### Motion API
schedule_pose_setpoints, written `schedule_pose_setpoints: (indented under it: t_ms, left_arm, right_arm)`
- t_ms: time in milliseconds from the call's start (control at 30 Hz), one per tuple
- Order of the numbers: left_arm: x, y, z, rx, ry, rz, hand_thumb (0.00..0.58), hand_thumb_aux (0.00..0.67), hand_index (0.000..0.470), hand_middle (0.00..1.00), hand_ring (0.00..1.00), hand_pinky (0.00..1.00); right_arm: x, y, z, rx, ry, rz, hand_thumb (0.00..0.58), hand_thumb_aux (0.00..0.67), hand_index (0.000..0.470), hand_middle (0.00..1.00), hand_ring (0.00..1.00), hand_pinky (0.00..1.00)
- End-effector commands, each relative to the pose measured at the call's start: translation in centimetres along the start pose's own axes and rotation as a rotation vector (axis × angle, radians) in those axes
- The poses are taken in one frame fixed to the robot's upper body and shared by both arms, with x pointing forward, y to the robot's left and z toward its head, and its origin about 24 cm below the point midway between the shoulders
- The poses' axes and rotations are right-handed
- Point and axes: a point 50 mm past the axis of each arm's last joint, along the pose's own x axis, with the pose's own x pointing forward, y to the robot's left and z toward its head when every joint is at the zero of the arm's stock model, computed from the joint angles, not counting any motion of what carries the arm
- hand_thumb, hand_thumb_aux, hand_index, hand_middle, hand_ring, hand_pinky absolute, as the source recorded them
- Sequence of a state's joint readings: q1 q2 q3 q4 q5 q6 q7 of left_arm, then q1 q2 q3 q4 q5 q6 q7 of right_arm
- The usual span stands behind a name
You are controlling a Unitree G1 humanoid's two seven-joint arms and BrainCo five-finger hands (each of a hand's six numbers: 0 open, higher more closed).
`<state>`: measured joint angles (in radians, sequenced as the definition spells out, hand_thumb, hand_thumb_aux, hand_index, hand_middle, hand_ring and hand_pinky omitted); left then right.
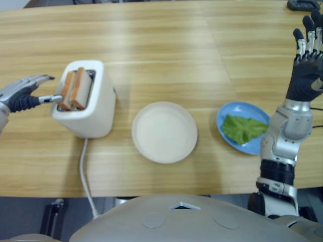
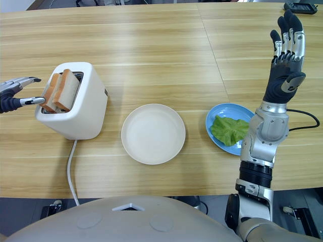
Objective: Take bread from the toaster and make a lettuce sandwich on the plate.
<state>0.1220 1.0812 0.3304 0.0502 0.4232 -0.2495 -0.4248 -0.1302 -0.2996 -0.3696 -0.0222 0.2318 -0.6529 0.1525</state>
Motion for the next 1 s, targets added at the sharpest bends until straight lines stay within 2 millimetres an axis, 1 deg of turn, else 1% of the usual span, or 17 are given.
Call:
schedule_pose_setpoints:
  t_ms: [33,567,633,667,700,733,767,800,833,1000]
  left_arm:
    - [0.2,-0.4,0.4,0.037,-0.015,-0.060,0.000,0.000,0.000,0.00,0.00,0.00]
    - [0.9,-0.9,2.6,0.115,-0.086,-0.092,0.000,0.000,0.000,0.00,0.00,0.00]
    - [0.9,-1.1,2.8,0.127,-0.089,-0.099,0.014,0.008,0.005,0.00,0.00,0.00]
    - [1.0,-1.2,2.8,0.133,-0.089,-0.104,0.036,0.021,0.014,0.00,0.00,0.00]
    - [1.0,-1.3,2.9,0.139,-0.088,-0.109,0.234,0.152,0.105,0.00,0.00,0.00]
    - [1.0,-1.3,2.9,0.145,-0.087,-0.114,0.417,0.315,0.216,0.00,0.00,0.00]
    - [1.0,-1.4,2.9,0.150,-0.085,-0.116,0.524,0.462,0.317,0.00,0.00,0.00]
    - [1.1,-1.4,2.8,0.156,-0.082,-0.118,0.524,0.462,0.317,0.00,0.00,0.00]
    - [1.1,-1.5,2.8,0.161,-0.080,-0.123,0.580,0.670,0.460,0.00,0.00,0.00]
    - [1.1,-1.9,2.7,0.139,-0.071,-0.160,0.580,0.670,0.460,0.00,0.00,0.00]
  right_arm:
    - [0.0,-0.4,0.5,-0.023,-0.016,-0.008,0.000,0.000,0.000,0.00,0.00,0.00]
    - [-0.3,-0.9,0.8,-0.040,-0.021,-0.017,0.000,0.000,0.000,0.00,0.00,0.00]
    - [-0.2,-0.9,0.9,-0.041,-0.022,-0.017,0.000,0.000,0.000,0.00,0.00,0.00]
    - [-0.2,-0.9,0.9,-0.041,-0.023,-0.017,0.000,0.000,0.000,0.00,0.00,0.00]
    - [-0.2,-1.0,0.9,-0.042,-0.023,-0.018,0.000,0.000,0.000,0.00,0.00,0.00]
    - [-0.2,-1.0,0.9,-0.043,-0.023,-0.018,0.000,0.000,0.000,0.00,0.00,0.00]
    - [-0.2,-1.0,0.9,-0.044,-0.024,-0.020,0.000,0.000,0.000,0.00,0.00,0.00]
    - [-0.3,-1.1,0.9,-0.045,-0.024,-0.021,0.000,0.000,0.000,0.00,0.00,0.00]
    - [-0.3,-1.1,0.9,-0.046,-0.024,-0.022,0.000,0.000,0.000,0.00,0.00,0.00]
    - [-0.4,-1.3,0.9,-0.049,-0.024,-0.027,0.000,0.000,0.000,0.00,0.00,0.00]
